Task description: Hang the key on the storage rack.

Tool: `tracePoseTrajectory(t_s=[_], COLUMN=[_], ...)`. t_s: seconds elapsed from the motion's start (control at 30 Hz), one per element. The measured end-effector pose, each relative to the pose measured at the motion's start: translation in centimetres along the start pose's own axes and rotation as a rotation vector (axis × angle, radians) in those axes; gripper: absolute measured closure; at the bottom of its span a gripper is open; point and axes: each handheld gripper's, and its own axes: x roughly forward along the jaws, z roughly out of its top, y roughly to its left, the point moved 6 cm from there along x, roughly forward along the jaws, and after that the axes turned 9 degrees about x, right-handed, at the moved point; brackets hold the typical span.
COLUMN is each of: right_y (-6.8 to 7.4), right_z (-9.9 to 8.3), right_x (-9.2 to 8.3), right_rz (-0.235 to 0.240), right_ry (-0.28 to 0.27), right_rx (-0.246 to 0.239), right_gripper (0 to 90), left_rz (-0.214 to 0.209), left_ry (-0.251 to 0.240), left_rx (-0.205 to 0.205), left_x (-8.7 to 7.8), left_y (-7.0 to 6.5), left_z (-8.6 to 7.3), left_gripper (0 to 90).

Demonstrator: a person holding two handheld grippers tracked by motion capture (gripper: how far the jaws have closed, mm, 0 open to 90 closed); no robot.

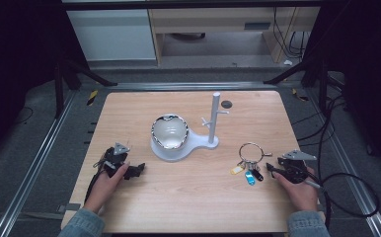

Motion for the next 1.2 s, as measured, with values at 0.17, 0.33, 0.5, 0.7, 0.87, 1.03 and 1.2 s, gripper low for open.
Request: tracePoseTrajectory(t_s=[0.17, 0.33, 0.5, 0.7, 0.87, 1.03, 1.2], right_y=[0.0, -0.1, -0.7, -1.5, -1.2, -0.6, -0.4], right_z=[0.0, 0.4, 1.8, 4.5, 4.1, 3.6, 3.3], right_x=[-0.1, -0.3, -0.7, 0.4, 1.2, 2.0, 2.2], right_rz=[0.004, 0.003, -0.017, -0.016, 0.028, 0.048, 0.066], right_ry=[-0.002, -0.04, -0.1, -0.145, -0.108, -0.058, -0.03], right_rx=[0.002, -0.011, -0.01, -0.016, -0.036, -0.06, -0.074], right_gripper=[50.0, 56.6, 61.1, 65.2, 60.5, 51.4, 50.0], left_rz=[0.0, 0.0, 0.0, -0.001, -0.002, -0.001, -0.002], left_ry=[0.0, 0.0, 0.002, 0.0, 0.0, 0.0, 0.0], left_rx=[0.0, 0.0, 0.0, 0.0, 0.001, 0.003, 0.001], left_x=[0.0, 0.0, 0.0, 0.0, 0.0, 0.0, 0.0], left_y=[0.0, 0.0, 0.0, 0.0, 0.0, 0.0, 0.0], left_z=[0.0, 0.0, 0.0, 0.0, 0.0, 0.0, 0.0], left_gripper=[0.0, 0.0, 0.0, 0.0, 0.0, 0.0, 0.0])
